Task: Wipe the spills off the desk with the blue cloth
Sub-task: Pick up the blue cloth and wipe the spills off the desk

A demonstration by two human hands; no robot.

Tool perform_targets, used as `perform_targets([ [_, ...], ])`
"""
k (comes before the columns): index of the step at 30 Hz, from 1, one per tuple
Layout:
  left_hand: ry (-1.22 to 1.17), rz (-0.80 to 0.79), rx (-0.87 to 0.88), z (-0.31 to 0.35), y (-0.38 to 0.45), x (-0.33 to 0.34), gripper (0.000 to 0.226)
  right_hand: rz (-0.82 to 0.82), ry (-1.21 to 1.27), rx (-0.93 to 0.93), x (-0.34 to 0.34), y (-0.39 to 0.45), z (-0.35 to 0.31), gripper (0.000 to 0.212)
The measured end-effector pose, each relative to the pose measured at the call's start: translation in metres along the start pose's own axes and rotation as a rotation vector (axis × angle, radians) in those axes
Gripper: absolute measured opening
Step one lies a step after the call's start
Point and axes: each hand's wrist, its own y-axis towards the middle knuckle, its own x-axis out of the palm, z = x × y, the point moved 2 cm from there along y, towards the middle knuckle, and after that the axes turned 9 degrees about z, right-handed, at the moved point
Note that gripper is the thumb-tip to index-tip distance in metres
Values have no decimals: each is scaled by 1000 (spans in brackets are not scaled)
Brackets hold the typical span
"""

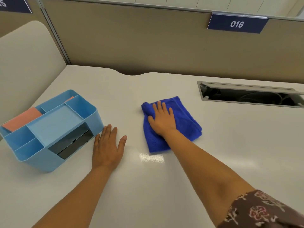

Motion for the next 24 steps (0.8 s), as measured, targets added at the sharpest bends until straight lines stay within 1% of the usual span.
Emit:
perform_targets([
  [2,-24,5,-8,-1,1,0,75,-17,8,-72,5,-7,-22,63],
  [4,-45,10,-10,-2,1,0,74,-21,35,-136,6,-31,-35,63],
  [7,-49,4,-3,-2,1,-1,74,-25,76,-201,3,-87,-28,64],
  [8,-47,0,-2,-2,0,0,75,-27,86,-194,1,-104,-20,68],
  [10,-38,-7,-2,-3,0,0,76,-12,94,-110,-4,-120,7,78],
  [11,-30,-9,-2,-3,0,0,76,7,78,-50,-7,-117,23,77],
  [14,2,-14,3,-3,0,2,74,49,18,128,-12,-77,56,61],
  [17,20,-11,5,-2,0,2,77,54,-18,228,-12,-32,57,62],
  [19,18,-1,5,-2,0,2,78,44,-13,210,-8,-15,39,64],
  [22,8,0,6,-1,0,1,77,27,-3,93,-1,-12,1,64],
  [24,-9,4,1,1,0,0,76,6,11,21,3,-26,-21,65],
])
